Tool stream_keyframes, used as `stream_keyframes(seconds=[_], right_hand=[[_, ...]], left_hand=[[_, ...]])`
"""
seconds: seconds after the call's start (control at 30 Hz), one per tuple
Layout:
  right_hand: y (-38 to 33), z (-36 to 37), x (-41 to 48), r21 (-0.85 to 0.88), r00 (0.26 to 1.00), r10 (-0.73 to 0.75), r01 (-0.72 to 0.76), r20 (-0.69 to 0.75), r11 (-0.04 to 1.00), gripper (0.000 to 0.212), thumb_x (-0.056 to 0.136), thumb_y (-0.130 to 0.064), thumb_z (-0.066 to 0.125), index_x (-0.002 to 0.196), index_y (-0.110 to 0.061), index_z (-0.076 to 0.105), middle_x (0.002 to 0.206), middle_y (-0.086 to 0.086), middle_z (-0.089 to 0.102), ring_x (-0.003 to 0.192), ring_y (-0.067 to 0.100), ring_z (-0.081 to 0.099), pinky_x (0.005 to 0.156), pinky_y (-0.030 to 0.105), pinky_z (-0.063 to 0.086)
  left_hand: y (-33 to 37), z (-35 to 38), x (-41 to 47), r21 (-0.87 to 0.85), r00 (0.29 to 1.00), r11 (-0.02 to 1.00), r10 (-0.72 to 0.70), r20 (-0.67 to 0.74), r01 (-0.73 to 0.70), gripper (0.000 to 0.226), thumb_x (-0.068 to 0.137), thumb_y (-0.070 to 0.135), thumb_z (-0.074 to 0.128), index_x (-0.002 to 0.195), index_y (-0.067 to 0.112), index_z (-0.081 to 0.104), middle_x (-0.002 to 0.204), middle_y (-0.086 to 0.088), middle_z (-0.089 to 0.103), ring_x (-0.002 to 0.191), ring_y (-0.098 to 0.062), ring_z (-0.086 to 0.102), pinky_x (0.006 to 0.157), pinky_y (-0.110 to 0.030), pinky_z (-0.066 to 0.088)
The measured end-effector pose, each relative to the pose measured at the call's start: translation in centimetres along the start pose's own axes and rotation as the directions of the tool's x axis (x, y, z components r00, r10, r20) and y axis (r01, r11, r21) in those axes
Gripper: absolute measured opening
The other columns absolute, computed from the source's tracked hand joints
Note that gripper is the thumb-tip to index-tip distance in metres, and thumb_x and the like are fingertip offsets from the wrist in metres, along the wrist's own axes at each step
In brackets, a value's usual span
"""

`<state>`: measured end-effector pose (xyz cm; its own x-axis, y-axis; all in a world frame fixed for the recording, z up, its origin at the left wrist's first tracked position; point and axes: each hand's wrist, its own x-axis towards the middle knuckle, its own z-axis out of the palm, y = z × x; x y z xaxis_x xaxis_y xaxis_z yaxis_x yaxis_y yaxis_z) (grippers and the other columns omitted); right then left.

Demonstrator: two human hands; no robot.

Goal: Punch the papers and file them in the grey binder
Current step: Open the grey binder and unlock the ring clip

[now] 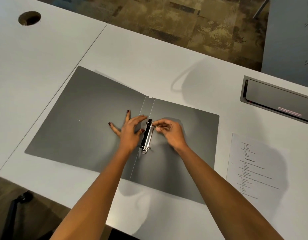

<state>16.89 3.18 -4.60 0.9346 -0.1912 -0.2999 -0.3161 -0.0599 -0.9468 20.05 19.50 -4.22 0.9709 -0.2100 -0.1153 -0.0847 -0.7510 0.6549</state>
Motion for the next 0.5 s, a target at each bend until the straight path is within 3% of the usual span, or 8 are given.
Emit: stream_keyframes(seconds=[0.13,0.23,0.4,0.5], right_hand=[[0.0,-0.2,-1.0,-0.101,0.996,-0.069,0.062,-0.064,0.993,0.039,0.074,0.015,0.065,0.102,-0.012,0.069,0.100,0.011,0.069,0.089,0.015,0.064,0.082,0.018,0.053],[-0.1,-0.8,-2.5,-0.290,0.982,-0.171,0.139,-0.085,0.947,0.039,0.075,0.011,0.067,0.106,-0.013,0.067,0.106,0.005,0.065,0.094,0.013,0.064,0.087,0.019,0.052],[0.2,-1.7,-6.1,-0.541,0.933,-0.360,0.296,-0.013,0.787,0.034,0.077,0.004,0.064,0.109,-0.009,0.065,0.111,0.002,0.060,0.105,0.009,0.052,0.096,0.005,0.033],[0.5,-2.1,-7.8,-0.582,0.919,-0.394,0.319,-0.003,0.748,0.033,0.080,0.003,0.061,0.110,-0.010,0.064,0.112,0.001,0.059,0.109,0.008,0.048,0.100,0.008,0.031]], left_hand=[[-1.2,-1.0,-2.4,0.228,0.993,0.967,0.108,0.036,-0.114,0.069,0.083,0.015,0.067,0.142,0.034,0.037,0.153,0.009,0.031,0.146,-0.012,0.013,0.110,-0.052,-0.019],[-2.9,-1.7,-4.7,0.357,0.976,0.910,0.215,0.030,-0.211,0.070,0.078,0.015,0.073,0.141,0.022,0.042,0.154,-0.003,0.031,0.145,-0.022,0.020,0.117,-0.055,0.002],[-4.4,-1.7,-8.2,0.439,0.979,0.879,0.201,0.016,-0.187,0.066,0.079,0.026,0.074,0.138,0.019,0.046,0.155,-0.008,0.029,0.144,-0.028,0.019,0.115,-0.052,-0.003],[-4.1,-1.1,-9.8,0.433,0.984,0.887,0.178,0.003,-0.162,0.059,0.085,0.033,0.065,0.139,0.018,0.045,0.155,-0.008,0.026,0.145,-0.027,0.017,0.115,-0.056,0.002]])
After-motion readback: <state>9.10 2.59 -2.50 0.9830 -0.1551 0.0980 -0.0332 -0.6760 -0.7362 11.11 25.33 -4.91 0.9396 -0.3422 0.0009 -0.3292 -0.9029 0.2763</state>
